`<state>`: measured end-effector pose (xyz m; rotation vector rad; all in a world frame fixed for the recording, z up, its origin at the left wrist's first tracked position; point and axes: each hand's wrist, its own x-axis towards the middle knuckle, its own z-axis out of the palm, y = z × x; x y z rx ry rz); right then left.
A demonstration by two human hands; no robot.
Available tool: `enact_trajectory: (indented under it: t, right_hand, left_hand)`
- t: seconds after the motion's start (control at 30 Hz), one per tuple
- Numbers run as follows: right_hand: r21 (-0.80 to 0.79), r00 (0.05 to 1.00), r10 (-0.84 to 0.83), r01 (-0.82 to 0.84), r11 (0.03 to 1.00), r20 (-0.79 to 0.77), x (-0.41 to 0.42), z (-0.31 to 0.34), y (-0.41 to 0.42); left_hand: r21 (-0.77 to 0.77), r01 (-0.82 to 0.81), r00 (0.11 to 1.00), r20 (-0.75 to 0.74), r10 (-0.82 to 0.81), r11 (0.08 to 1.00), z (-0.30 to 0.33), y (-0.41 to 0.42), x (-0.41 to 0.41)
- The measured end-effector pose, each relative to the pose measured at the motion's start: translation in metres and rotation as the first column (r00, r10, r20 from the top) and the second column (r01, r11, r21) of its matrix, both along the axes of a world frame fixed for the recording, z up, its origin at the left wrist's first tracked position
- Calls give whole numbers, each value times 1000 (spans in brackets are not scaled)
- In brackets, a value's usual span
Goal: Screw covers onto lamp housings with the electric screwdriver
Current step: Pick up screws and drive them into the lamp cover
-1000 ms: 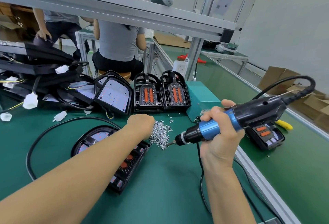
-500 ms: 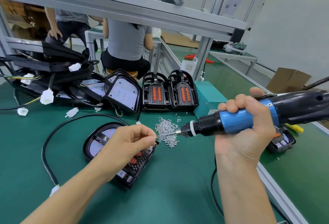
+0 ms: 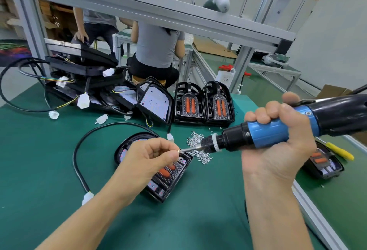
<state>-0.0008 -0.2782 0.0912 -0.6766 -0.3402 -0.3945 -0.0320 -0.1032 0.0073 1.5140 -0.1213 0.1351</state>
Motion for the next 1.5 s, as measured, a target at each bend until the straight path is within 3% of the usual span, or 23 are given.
enact_trajectory:
  t: [0.3, 0.47, 0.53, 0.67, 0.83, 1.5]
  right_hand:
    - [-18, 1000, 9, -9, 1000, 4, 0, -3, 10]
    - [-84, 999, 49, -49, 995, 6, 6, -10, 27]
    - [-119, 998, 62, -63, 991, -14, 9, -20, 38]
    - [-206, 995, 90, -96, 974, -37, 14, -39, 65]
    - [-340, 998, 53, -60, 938, -29, 20, -52, 96]
    - [-467, 993, 120, -112, 877, -12, 26, -70, 136]
  left_hand:
    - [-3, -49, 998, 33, 49, 999, 0, 12, -3]
    - [134, -394, 919, 32, 393, 909, -20, 54, 8]
    - [227, -461, 883, 18, 469, 858, -31, 66, 7]
    - [455, -442, 877, 40, 478, 773, -53, 78, -1]
    - [547, -391, 900, 58, 433, 740, -61, 80, -4]
    - [499, -373, 909, 30, 415, 782, -72, 89, -4]
